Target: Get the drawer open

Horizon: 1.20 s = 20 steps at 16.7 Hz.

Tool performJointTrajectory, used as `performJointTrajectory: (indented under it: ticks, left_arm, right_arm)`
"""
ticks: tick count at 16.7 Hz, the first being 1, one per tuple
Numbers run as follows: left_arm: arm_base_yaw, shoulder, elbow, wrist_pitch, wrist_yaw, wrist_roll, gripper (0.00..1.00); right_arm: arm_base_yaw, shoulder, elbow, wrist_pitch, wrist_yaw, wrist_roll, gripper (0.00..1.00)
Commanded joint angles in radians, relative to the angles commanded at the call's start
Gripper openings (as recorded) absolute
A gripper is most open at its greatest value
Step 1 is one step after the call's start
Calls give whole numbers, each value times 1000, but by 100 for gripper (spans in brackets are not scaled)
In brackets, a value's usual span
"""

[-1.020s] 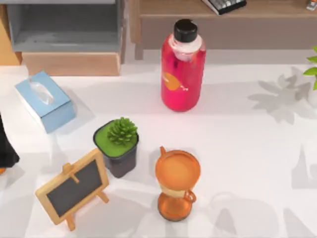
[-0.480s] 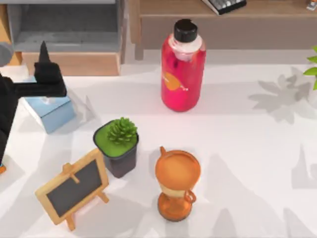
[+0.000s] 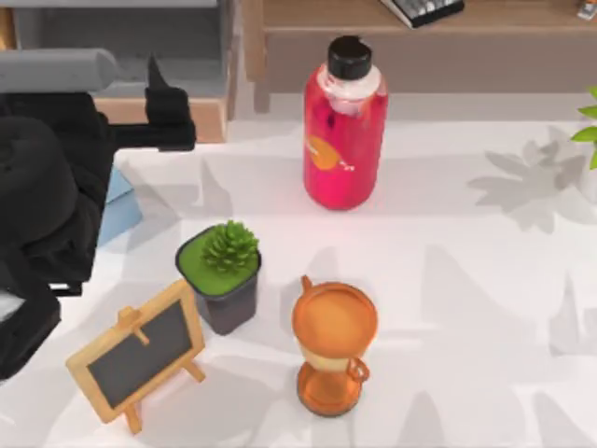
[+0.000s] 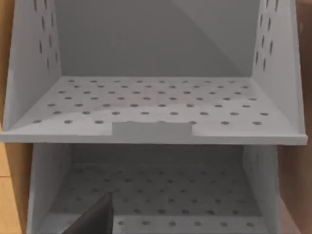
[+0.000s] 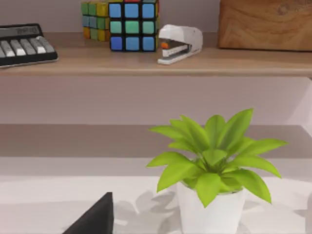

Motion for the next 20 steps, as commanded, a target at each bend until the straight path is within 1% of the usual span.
performJointTrajectory:
  ticks: [5,6,7,9,11,13,16,20]
  left_arm:
    - [4,-2,-4,-2,3,0,100]
    - [5,9,1,1,14,11,100]
    - [12,30,11,6,34,32,100]
    - [48,101,44,23,105,105,100]
    - [119,206,93,52,209,218,100]
    - [209,341,138,77,309,368,100]
    - [349,508,214,111,401,634,100]
    - [578,634,359,197,524,1027,100]
  right_arm:
    - [0,0,0,0,0,0,100]
    - [0,0,0,0,0,0,100]
    - [0,0,0,0,0,0,100]
    - [0,0,0,0,0,0,100]
    - [0,0,0,0,0,0,100]
    - [0,0,0,0,0,0,100]
    - [0,0,0,0,0,0,100]
    - [0,0,0,0,0,0,100]
